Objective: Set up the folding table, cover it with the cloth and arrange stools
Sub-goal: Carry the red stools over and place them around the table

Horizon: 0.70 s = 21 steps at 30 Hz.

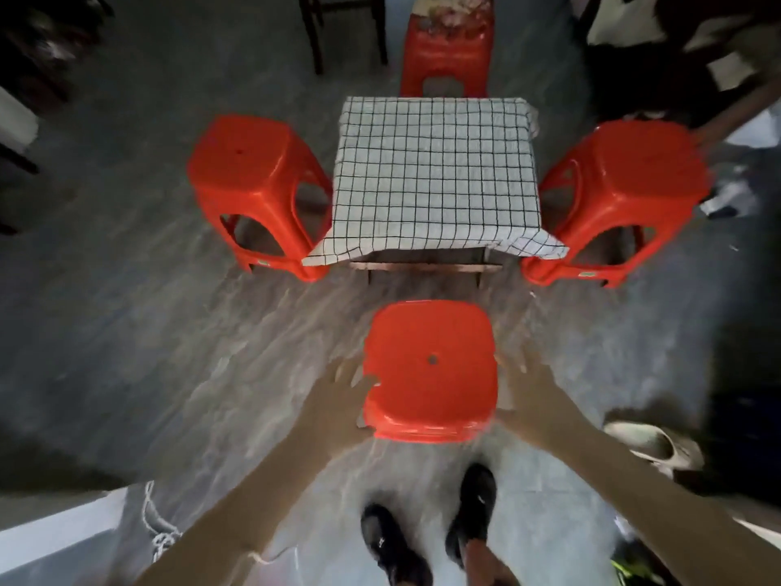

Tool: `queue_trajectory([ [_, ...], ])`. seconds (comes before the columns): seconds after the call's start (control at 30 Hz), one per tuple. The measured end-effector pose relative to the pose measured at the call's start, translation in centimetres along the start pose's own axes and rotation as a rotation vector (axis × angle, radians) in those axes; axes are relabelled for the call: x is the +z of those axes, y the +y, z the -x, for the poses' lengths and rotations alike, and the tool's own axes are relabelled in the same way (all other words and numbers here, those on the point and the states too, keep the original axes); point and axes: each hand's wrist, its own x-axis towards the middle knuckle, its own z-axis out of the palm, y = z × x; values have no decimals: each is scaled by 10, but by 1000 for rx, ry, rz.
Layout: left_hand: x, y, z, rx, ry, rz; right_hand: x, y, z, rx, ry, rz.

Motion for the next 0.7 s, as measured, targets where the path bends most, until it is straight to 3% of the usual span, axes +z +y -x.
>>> queue_trajectory([
  [0.17, 71, -21, -4, -103, -175, 68, 40, -8, -3, 117, -32, -16],
  [0.37, 158, -26, -23, -177, -228, 58, 118, 27, -58, 168, 8, -56],
  [0.7, 238, -9, -42, -269, -153, 212, 189, 66, -101, 170, 86, -110],
])
